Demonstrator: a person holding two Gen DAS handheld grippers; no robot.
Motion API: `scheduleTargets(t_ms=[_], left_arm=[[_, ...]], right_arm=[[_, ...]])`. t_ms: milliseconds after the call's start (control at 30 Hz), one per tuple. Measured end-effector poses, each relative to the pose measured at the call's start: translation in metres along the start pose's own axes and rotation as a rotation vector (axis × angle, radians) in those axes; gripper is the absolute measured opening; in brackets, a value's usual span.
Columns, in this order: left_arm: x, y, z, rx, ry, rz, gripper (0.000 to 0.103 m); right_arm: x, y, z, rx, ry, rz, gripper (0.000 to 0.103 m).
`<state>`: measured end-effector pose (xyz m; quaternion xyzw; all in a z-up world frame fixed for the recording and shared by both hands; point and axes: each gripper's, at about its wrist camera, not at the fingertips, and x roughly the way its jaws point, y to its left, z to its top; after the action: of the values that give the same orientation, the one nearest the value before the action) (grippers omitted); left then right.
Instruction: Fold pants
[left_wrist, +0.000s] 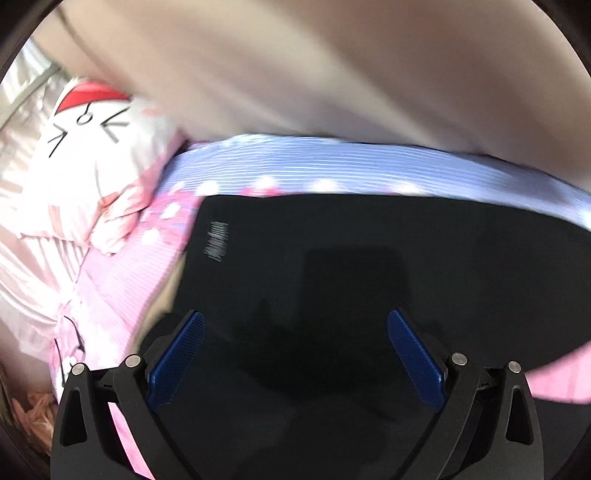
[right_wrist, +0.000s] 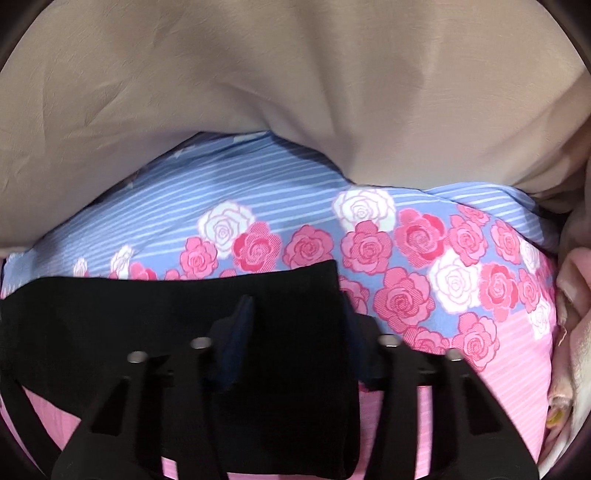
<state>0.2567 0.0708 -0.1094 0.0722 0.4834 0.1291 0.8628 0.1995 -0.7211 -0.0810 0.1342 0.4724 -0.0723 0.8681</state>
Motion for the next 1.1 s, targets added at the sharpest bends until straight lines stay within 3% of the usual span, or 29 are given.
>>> scheduleTargets(t_ms=[33, 200, 233, 333, 433, 533, 600, 667, 700, 733, 800, 900, 1067, 1100], left_arm=[[0.02, 0.026, 0.014, -0.026, 0.023, -0.004, 0.098], [0.081, 0.098, 0.056, -0.04, 0.03, 0.022, 0.098], [0.096, 0.109, 0.064, -0.035, 0.039, -0.01, 0.098], [0.139, 0.124, 0.081, -0.026, 0.101, -0.121, 0.098], [0.172, 0.124, 0.09, 0.022, 0.134, -0.164, 0.097], [0.181, 0.123, 0.094, 0.015, 0.125, -0.208, 0.096], [0.182, 0.124, 0.096, -0.004, 0.135, -0.257, 0.077], [0.178, 0.123, 0.096, -0.016, 0.134, -0.307, 0.064], [0.176, 0.119, 0.095, -0.003, 0.129, -0.296, 0.059], [0.172, 0.115, 0.093, 0.018, 0.118, -0.295, 0.055], [0.167, 0.108, 0.094, 0.036, 0.121, -0.313, 0.033], [0.163, 0.099, 0.094, 0.058, 0.126, -0.315, 0.021], [0.153, 0.093, 0.09, 0.07, 0.106, -0.323, 0.02], [0.151, 0.094, 0.089, 0.069, 0.1, -0.324, 0.019]], right_arm=[[-0.001, 0.002, 0.0, 0.008, -0.001, 0.023, 0.018], [-0.002, 0.019, 0.001, 0.002, -0.01, -0.043, 0.016], [-0.003, 0.021, 0.0, 0.005, -0.011, -0.049, 0.016], [-0.004, 0.029, -0.001, -0.007, -0.015, -0.08, 0.017], [-0.003, 0.035, -0.001, 0.01, -0.018, -0.089, 0.019], [-0.002, 0.038, -0.003, 0.023, -0.023, -0.101, 0.024], [-0.003, 0.04, -0.006, 0.029, -0.026, -0.112, 0.039], [0.004, 0.045, -0.008, 0.048, -0.013, -0.182, 0.098], [0.007, 0.044, -0.011, 0.064, 0.002, -0.218, 0.098], [0.01, 0.041, -0.014, 0.095, -0.001, -0.203, 0.098], [0.01, 0.037, -0.016, 0.129, -0.019, -0.178, 0.098], [0.01, 0.039, -0.02, 0.116, -0.057, -0.175, 0.098], [0.011, 0.035, -0.021, 0.092, -0.052, -0.155, 0.098], [0.01, 0.035, -0.021, 0.078, -0.048, -0.146, 0.094]])
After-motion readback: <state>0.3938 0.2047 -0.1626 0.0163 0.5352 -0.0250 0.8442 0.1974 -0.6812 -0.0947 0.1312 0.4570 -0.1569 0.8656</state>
